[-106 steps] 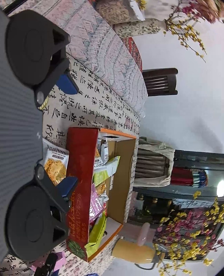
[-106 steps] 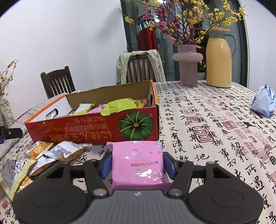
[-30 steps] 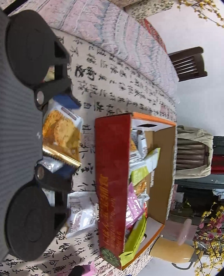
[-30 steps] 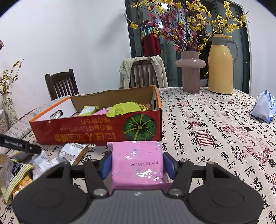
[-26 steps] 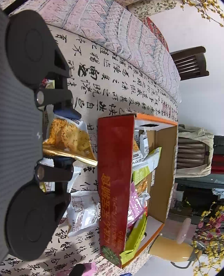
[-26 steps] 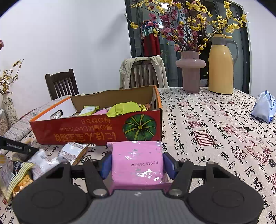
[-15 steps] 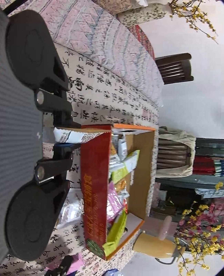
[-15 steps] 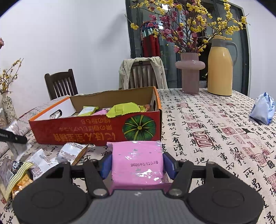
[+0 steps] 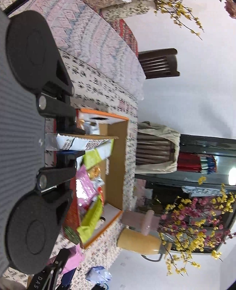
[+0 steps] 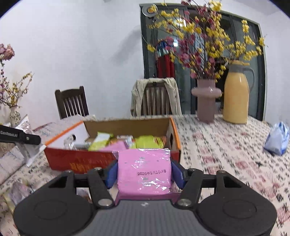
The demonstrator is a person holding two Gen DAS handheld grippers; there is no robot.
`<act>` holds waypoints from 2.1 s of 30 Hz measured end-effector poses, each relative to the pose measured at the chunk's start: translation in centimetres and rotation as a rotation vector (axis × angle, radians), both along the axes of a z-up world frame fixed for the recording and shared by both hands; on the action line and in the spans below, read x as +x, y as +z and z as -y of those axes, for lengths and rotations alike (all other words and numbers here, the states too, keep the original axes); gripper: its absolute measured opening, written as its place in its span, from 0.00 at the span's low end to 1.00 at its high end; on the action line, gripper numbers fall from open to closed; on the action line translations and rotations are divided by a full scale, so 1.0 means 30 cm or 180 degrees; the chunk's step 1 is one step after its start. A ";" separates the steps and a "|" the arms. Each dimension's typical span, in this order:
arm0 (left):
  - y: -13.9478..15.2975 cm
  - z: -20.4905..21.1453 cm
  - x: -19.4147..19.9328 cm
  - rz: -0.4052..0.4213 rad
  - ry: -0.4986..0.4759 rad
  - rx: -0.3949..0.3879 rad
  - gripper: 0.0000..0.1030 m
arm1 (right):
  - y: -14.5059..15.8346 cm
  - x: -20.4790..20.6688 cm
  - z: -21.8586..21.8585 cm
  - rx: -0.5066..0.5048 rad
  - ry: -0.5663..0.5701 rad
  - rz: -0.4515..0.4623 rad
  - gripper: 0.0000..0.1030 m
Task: Organize snacks
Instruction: 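Carry the pink and cracker packets up over the cardboard box, then open the left gripper while right opens, dropping both packets into the box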
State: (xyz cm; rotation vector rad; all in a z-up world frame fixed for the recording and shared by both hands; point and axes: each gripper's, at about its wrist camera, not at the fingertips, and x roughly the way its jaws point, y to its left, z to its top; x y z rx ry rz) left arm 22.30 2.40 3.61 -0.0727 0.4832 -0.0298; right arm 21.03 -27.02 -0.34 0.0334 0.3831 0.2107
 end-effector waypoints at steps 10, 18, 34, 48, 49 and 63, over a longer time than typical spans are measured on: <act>0.082 0.060 0.040 0.0232 -0.0016 -0.0054 0.16 | 0.107 0.070 -0.054 -0.0015 0.0046 0.0262 0.59; 0.118 0.085 0.110 0.0353 0.0075 -0.0091 0.16 | 0.158 0.150 -0.100 -0.0004 0.0041 0.0357 0.59; 0.019 0.051 0.346 0.0171 0.0455 -0.0192 0.16 | 0.101 0.378 -0.160 0.0040 -0.0066 0.0274 0.59; -0.011 0.031 0.292 0.0421 0.0652 -0.0215 1.00 | 0.037 0.377 -0.143 0.0050 -0.0112 0.0092 0.99; -0.009 0.030 0.289 0.0427 0.0649 -0.0226 1.00 | 0.039 0.374 -0.141 0.0063 -0.0106 0.0094 0.99; 0.027 0.045 0.243 0.0354 0.0660 -0.0208 1.00 | 0.045 0.354 -0.136 0.0079 -0.0110 0.0081 0.99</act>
